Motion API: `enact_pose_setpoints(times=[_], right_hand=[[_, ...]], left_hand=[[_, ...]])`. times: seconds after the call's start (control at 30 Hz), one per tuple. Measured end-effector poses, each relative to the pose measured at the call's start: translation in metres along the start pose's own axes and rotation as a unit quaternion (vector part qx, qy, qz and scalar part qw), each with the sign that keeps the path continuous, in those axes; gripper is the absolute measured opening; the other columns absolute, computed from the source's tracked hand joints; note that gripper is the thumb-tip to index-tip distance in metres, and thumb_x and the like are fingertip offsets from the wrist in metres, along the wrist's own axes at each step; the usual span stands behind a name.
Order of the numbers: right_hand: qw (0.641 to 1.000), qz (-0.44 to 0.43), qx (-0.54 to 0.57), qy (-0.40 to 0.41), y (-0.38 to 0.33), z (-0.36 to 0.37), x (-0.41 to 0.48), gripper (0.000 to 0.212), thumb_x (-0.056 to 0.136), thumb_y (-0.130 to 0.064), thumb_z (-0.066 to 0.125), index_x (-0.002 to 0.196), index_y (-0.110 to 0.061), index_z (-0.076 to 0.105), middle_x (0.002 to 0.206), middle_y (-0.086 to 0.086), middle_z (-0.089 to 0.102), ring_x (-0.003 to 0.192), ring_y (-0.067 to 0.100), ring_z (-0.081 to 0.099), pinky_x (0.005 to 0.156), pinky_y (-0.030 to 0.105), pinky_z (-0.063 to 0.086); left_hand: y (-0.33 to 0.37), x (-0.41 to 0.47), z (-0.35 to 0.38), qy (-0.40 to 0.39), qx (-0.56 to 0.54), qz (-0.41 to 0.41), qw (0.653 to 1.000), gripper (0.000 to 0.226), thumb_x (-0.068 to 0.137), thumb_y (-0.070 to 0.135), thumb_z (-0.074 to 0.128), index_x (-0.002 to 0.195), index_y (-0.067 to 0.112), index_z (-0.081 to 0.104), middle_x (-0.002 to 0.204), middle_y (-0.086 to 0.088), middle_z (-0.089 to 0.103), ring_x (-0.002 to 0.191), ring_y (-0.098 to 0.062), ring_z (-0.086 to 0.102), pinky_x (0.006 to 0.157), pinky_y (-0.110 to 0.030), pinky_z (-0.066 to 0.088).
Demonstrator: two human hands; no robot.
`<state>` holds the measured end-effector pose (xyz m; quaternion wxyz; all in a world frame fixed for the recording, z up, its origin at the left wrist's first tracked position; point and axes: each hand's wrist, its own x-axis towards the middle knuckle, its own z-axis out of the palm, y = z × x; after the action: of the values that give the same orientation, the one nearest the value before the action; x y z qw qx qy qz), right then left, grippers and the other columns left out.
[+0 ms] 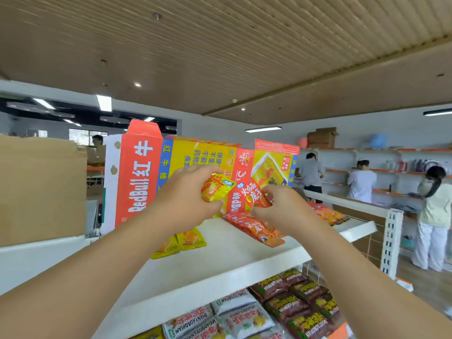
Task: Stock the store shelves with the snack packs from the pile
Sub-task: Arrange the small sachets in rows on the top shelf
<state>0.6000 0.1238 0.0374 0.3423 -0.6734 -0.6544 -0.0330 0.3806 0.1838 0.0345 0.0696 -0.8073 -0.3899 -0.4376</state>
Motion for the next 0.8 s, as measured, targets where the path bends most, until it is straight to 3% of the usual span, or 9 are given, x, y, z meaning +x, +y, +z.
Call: enact_pose_setpoints(times=[0.1, 0.2, 0.33, 0.43, 0.53, 0.67, 0.8], right_hand=[[1.0, -0.023, 0.014, 0.004, -0.007, 0.017, 0.023, 0.036, 0.081, -0.04, 0.073, 0.106, -0.015, 0.064, 0.101, 0.005, 0.067, 0.076, 0.022, 0.067, 0.073, 0.044, 0.058], [0.999, -0.042, 0.032, 0.001, -0.015, 0.036, 0.046, 0.04, 0.081, -0.037, 0.074, 0.113, -0.013, 0.065, 0.102, 0.005, 0.066, 0.084, 0.022, 0.065, 0.079, 0.04, 0.056], [0.993, -0.091, 0.06, -0.038, -0.025, 0.064, 0.076, 0.027, 0.083, -0.034, 0.073, 0.1, -0.016, 0.063, 0.082, -0.002, 0.062, 0.062, 0.003, 0.056, 0.055, 0.024, 0.043], [0.985, -0.13, 0.091, -0.071, -0.031, 0.087, 0.099, 0.024, 0.081, -0.04, 0.075, 0.091, -0.022, 0.062, 0.083, -0.003, 0.064, 0.065, 0.01, 0.062, 0.057, 0.029, 0.05], [0.974, -0.162, 0.12, -0.106, -0.037, 0.108, 0.116, 0.028, 0.078, -0.042, 0.079, 0.098, -0.026, 0.067, 0.087, -0.004, 0.065, 0.073, 0.016, 0.067, 0.068, 0.038, 0.058], [0.956, -0.199, 0.134, -0.171, -0.04, 0.132, 0.137, 0.037, 0.071, -0.049, 0.081, 0.096, -0.027, 0.068, 0.086, -0.003, 0.07, 0.07, 0.016, 0.07, 0.067, 0.042, 0.062], [0.939, -0.26, 0.066, -0.217, -0.041, 0.142, 0.154, 0.04, 0.072, -0.053, 0.08, 0.095, -0.022, 0.067, 0.09, 0.001, 0.068, 0.078, 0.019, 0.067, 0.07, 0.04, 0.058]], left_hand=[[-0.013, 0.008, -0.006, -0.003, 0.007, 0.0, 1.0, 0.067, 0.077, 0.038, 0.081, 0.138, 0.043, 0.052, 0.132, 0.01, 0.056, 0.121, -0.017, 0.049, 0.092, -0.03, 0.043], [-0.028, 0.005, -0.009, 0.006, 0.019, -0.027, 0.999, 0.067, 0.077, 0.037, 0.081, 0.137, 0.043, 0.052, 0.132, 0.01, 0.056, 0.119, -0.015, 0.051, 0.088, -0.029, 0.041], [-0.049, -0.006, -0.011, -0.005, 0.049, -0.082, 0.995, 0.066, 0.077, 0.04, 0.081, 0.136, 0.044, 0.052, 0.131, 0.012, 0.057, 0.12, -0.014, 0.052, 0.094, -0.032, 0.046], [-0.06, -0.016, -0.014, 0.003, 0.082, -0.138, 0.987, 0.062, 0.077, 0.04, 0.08, 0.132, 0.044, 0.055, 0.128, 0.015, 0.057, 0.115, -0.011, 0.052, 0.088, -0.029, 0.044], [-0.066, -0.03, -0.015, 0.0, 0.124, -0.204, 0.971, 0.056, 0.076, 0.044, 0.079, 0.127, 0.046, 0.056, 0.119, 0.02, 0.056, 0.103, -0.008, 0.055, 0.08, -0.027, 0.043], [-0.071, -0.046, -0.009, -0.01, 0.161, -0.311, 0.936, 0.063, 0.074, 0.05, 0.073, 0.133, 0.042, 0.055, 0.124, 0.014, 0.061, 0.105, -0.016, 0.061, 0.09, -0.032, 0.052], [-0.074, -0.055, 0.012, -0.045, 0.232, -0.379, 0.895, 0.054, 0.079, 0.047, 0.071, 0.13, 0.043, 0.056, 0.119, 0.011, 0.062, 0.103, -0.015, 0.061, 0.087, -0.031, 0.052]])
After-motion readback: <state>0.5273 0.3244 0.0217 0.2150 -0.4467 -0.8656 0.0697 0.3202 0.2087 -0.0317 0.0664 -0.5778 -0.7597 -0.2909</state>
